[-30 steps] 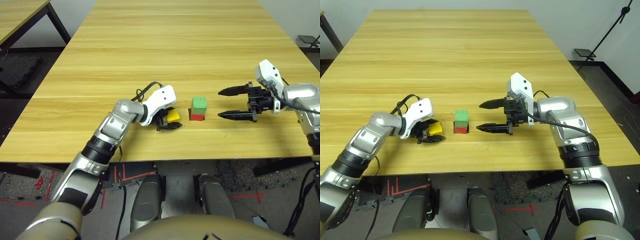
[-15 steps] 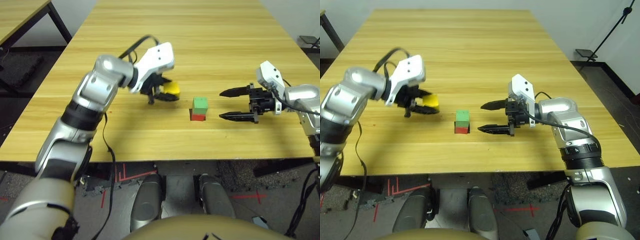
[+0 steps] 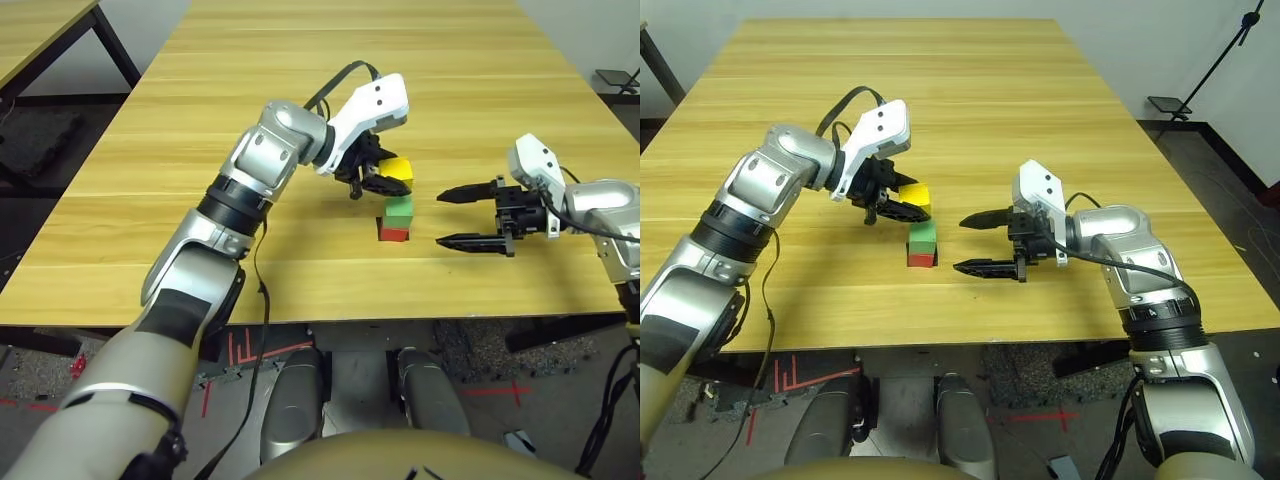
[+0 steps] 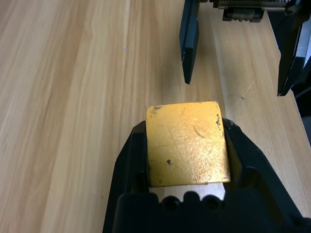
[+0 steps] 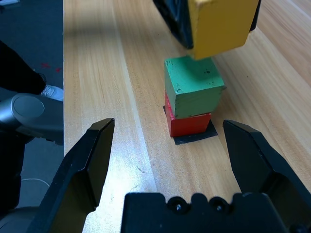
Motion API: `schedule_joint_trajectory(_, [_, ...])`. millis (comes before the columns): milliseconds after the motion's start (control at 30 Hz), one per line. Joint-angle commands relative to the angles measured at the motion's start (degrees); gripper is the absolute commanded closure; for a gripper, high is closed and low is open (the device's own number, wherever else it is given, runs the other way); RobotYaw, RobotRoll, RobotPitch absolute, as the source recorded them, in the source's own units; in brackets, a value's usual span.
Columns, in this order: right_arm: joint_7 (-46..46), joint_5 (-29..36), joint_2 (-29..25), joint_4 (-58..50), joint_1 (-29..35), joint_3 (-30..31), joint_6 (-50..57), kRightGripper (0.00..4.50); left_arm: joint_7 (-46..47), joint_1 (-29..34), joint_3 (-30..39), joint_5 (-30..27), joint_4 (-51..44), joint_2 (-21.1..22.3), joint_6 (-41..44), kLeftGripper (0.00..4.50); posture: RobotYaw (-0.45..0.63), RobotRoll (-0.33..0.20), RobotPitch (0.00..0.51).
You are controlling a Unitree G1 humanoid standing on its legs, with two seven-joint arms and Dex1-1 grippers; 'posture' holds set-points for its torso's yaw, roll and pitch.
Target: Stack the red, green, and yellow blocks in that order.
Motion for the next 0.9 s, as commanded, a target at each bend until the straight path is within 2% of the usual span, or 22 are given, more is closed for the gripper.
schedule_joint_trajectory(33, [-0.48, 0.68, -0.21, -0.90, 0.52, -0.93, 0.37, 0.00, -0.51, 0.62, -1.55, 0.91, -0.45, -0.33, -0.33, 2.49, 0.05, -0.066, 0.064])
schedule_joint_trajectory(333, [-0.91, 0.67, 0.37, -0.84, 0.65, -0.63, 0.20, 0.00, -0.79, 1.72, -2.44, 1.38, -0.24, -1.19, -1.18, 2.49, 0.05, -0.058, 0.069])
schedule_joint_trajectory(900, [-2.20, 1.29, 0.10, -3.10, 2.76, -1.63, 1.30, 0.00, -1.42, 1.80, -2.62, 2.86, 4.74, -2.24, -7.78, 2.49, 0.03, -0.053, 0.078])
